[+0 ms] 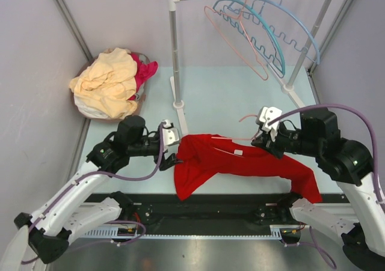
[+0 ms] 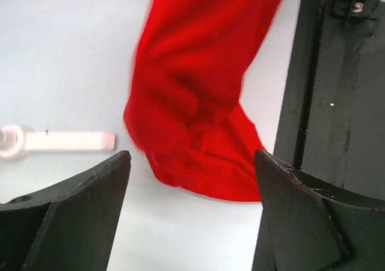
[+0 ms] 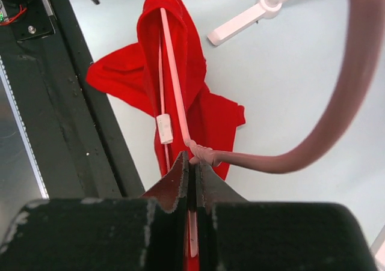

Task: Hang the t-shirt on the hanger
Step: Place the hanger at the clothesline.

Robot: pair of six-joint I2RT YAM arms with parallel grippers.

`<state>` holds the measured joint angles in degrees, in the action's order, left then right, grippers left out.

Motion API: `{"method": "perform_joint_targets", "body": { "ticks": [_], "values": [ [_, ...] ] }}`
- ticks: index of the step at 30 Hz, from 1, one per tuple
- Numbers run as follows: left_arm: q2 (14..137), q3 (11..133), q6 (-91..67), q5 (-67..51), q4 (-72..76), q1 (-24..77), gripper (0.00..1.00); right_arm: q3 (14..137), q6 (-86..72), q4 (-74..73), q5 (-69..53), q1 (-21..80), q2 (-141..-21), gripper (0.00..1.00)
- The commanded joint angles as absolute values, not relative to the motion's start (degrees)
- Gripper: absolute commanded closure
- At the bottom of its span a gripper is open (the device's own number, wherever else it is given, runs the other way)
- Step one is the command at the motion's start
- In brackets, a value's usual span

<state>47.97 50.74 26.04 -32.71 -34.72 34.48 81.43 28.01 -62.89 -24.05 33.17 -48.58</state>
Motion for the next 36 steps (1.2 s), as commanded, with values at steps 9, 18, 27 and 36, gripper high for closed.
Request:
{"method": "perform_joint_targets", "body": {
  "ticks": [9, 18, 27, 36],
  "values": [
    [57.3, 63.4, 30.6, -25.0, -28.4, 49.8, 0.16, 81.9, 25.6, -60.5, -23.3, 36.6, -49.6, 1.00],
    [66.7, 69.0, 33.7, -22.5, -28.3, 57.1, 0.58, 82.3, 24.8, -59.9, -22.7, 38.9, -49.7, 1.00],
    [73.0, 78.0, 28.7, -22.9, -24.7, 63.3, 0.74, 80.5, 22.9, -56.8, -20.7, 39.8, -49.2, 1.00],
    [67.2, 72.4, 22.4, -22.4, -19.6, 57.2, 0.30, 79.5, 24.7, -64.1, -6.2, 32.3, -42.6, 1.00]
  ]
}}
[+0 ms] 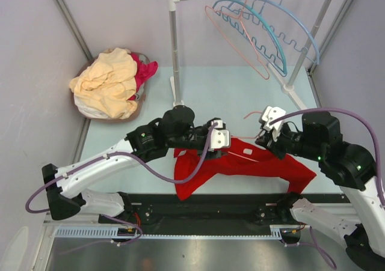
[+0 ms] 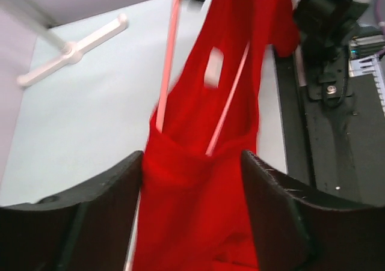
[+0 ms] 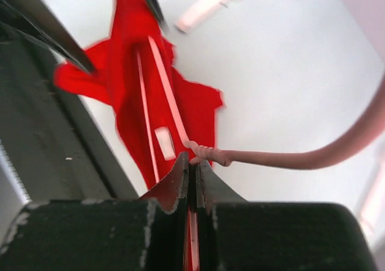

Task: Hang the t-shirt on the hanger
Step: Place the hanger at the clothesline.

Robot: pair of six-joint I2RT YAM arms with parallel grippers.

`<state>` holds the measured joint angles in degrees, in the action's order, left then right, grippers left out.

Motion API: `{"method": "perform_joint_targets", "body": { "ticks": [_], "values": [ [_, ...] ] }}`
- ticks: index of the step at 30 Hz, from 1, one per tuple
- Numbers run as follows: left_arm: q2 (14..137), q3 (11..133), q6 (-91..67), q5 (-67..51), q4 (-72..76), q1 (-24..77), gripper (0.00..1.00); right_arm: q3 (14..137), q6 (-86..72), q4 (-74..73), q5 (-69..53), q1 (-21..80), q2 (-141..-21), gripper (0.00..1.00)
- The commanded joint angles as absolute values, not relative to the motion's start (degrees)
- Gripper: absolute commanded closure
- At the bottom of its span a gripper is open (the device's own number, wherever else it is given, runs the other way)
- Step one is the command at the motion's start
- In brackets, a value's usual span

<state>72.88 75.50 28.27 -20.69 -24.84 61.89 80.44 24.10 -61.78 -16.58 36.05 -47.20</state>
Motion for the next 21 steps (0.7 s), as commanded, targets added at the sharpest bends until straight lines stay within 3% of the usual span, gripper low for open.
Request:
{"method": "perform_joint_targets", "body": {
  "ticks": [1, 4, 9, 14, 19, 21],
  "values": [
    [66.4, 70.6, 20.5, -22.6, -18.2, 56.1, 0.21, 78.9, 24.3, -64.6, -3.0, 31.6, -41.8, 1.00],
    [64.7, 68.8, 17.9, -21.6, -17.8, 53.4, 0.09, 76.6, 21.8, -66.5, 2.3, 29.6, -40.5, 1.00],
    [65.6, 63.8, 8.8, -20.9, -14.7, 48.3, 0.05, 73.4, 16.4, -65.4, 0.6, 26.7, -41.4, 1.00],
    [69.4, 58.2, 4.8, -15.6, -12.4, 44.0, 0.02, 75.1, 16.0, -62.4, -8.9, 16.0, -47.5, 1.00],
    [74.0, 52.0, -1.3, -15.9, -12.8, 43.9, 0.04, 90.1, 17.2, -61.7, -26.3, -2.8, -58.4, 1.00],
    [74.4, 47.9, -3.7, -15.7, -9.1, 44.1, 0.00, 95.2, 17.8, -62.4, -30.2, -4.8, -63.7, 1.00]
  ]
}}
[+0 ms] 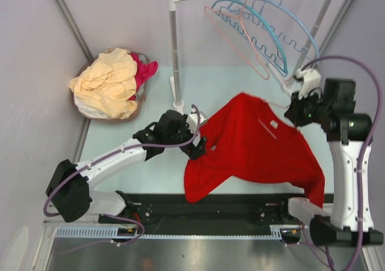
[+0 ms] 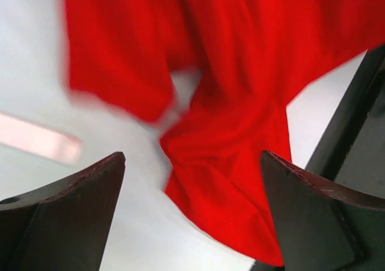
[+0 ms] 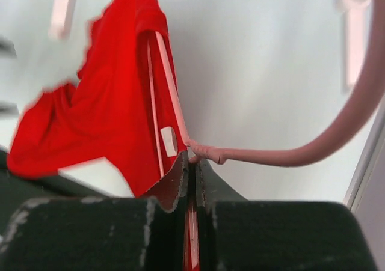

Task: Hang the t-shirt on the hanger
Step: Place the hanger at the clothesline.

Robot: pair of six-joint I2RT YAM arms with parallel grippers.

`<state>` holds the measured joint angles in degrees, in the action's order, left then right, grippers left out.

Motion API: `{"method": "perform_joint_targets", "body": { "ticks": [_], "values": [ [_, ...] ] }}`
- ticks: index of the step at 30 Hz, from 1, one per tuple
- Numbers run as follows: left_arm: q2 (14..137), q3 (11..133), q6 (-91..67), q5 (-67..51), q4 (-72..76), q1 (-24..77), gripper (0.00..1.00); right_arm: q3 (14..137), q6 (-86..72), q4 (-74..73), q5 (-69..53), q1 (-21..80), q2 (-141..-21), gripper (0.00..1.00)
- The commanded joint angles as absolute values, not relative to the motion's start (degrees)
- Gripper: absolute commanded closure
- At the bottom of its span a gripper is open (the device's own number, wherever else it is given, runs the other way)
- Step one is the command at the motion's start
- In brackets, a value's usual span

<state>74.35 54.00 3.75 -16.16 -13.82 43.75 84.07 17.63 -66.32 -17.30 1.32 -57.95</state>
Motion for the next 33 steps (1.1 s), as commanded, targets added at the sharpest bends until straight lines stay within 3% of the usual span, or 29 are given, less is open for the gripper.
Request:
{"method": "perform_joint_targets", "body": {
  "ticks": [1, 8, 23, 31, 33],
  "values": [
    [75.7, 47.3, -4.0, -14.7, -8.1, 45.1, 0.00, 98.6, 18.1, -63.0, -31.2, -5.3, -64.7, 1.00],
    [92.8, 53.9, -5.6, -10.8, -5.1, 48.7, 0.00, 97.0, 20.7, -62.4, -32.1, -5.4, -66.7, 1.00],
    [124.4, 88.5, -13.1, -8.3, -11.0, 60.0, 0.00, 93.3, 21.4, -59.8, -29.4, -5.4, -67.5, 1.00],
    [127.8, 91.0, -9.6, -2.1, -15.8, 63.5, 0.00, 90.2, 21.4, -58.8, -29.4, -5.0, -66.9, 1.00],
    [129.3, 92.4, -9.1, -3.2, -18.3, 63.8, 0.18, 89.7, 21.4, -58.5, -29.5, -4.7, -66.4, 1.00]
  ]
}}
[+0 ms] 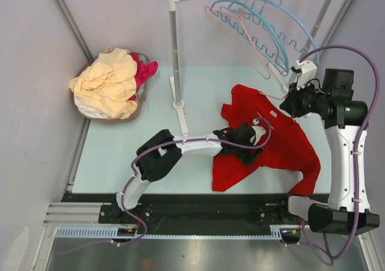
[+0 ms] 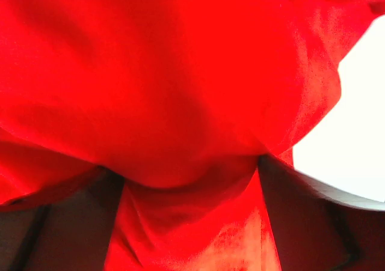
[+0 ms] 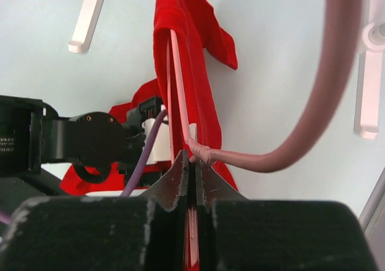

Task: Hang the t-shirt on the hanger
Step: Place the hanger at the clothesline.

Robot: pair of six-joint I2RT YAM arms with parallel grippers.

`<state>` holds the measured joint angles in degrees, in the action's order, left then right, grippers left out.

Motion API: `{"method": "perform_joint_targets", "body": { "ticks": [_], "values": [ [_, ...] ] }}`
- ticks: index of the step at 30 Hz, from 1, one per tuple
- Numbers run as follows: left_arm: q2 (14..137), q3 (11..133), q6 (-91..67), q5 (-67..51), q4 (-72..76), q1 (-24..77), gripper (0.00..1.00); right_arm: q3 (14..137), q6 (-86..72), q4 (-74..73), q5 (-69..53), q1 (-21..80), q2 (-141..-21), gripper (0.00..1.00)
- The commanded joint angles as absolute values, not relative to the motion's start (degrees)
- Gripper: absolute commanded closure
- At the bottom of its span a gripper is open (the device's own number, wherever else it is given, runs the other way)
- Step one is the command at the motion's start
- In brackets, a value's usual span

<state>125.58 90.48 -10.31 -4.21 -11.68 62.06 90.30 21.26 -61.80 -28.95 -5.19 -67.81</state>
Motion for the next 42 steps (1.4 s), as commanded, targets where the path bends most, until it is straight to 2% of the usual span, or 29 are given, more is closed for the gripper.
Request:
{"method": "perform_joint_targets", "body": {
  "ticks": [1, 2, 3, 4, 7, 12, 18, 23, 27, 31, 32, 34, 35, 39, 42],
  "values": [
    [129.9, 92.9, -9.6, -3.3, -20.5, 63.6, 0.28, 89.6, 21.2, -58.7, -29.5, -4.6, -66.4, 1.00],
    [130.6, 93.3, -9.1, -3.7, -21.3, 63.6, 0.47, 89.7, 21.2, -58.8, -29.4, -4.0, -66.2, 1.00],
    [130.7, 93.3, -8.5, -3.6, -21.8, 63.6, 0.54, 89.8, 21.1, -59.1, -29.2, -3.6, -66.2, 1.00],
    [130.8, 93.3, -7.2, -3.6, -23.6, 63.5, 0.71, 90.1, 20.9, -59.2, -29.0, -2.9, -66.1, 1.00],
    [128.2, 91.6, -5.8, -5.0, -26.0, 61.4, 1.00, 90.7, 20.1, -60.1, -28.0, 1.0, -65.5, 1.00],
    [109.1, 76.6, -4.3, -11.3, -17.6, 52.1, 1.00, 94.2, 15.2, -56.1, -18.4, 14.9, -67.2, 1.00],
    [95.4, 73.5, -2.8, -13.8, -16.5, 43.2, 1.00, 107.1, 9.9, -53.3, -17.6, 16.4, -74.7, 1.00],
    [94.1, 75.8, -2.8, -16.2, -18.1, 42.5, 1.00, 111.4, 10.7, -56.6, -15.8, 15.8, -77.3, 1.00],
    [96.8, 78.7, -1.9, -18.3, -19.2, 44.9, 1.00, 106.1, 14.4, -62.3, -16.2, 12.9, -72.6, 1.00],
    [102.7, 86.0, -1.1, -19.9, -21.4, 48.7, 1.00, 97.9, 16.5, -65.6, -19.9, 1.3, -65.4, 1.00],
    [105.9, 87.6, -1.2, -20.3, -21.8, 50.0, 1.00, 95.9, 17.5, -66.3, -21.1, -6.1, -64.8, 1.00],
    [108.9, 92.2, -2.1, -21.3, -22.0, 51.1, 1.00, 94.8, 21.2, -67.5, -25.8, -13.1, -64.2, 1.00],
    [111.7, 93.8, -2.5, -22.1, -21.5, 51.9, 1.00, 94.1, 22.7, -67.6, -27.4, -19.5, -64.5, 1.00],
    [119.4, 103.4, -4.0, -24.1, -21.7, 54.0, 1.00, 96.4, 28.0, -67.9, -38.4, -34.0, -70.7, 1.00],
    [125.2, 112.9, -5.1, -25.8, -21.1, 55.1, 1.00, 101.1, 31.4, -66.5, -41.8, -37.4, -75.9, 1.00]
  ]
}}
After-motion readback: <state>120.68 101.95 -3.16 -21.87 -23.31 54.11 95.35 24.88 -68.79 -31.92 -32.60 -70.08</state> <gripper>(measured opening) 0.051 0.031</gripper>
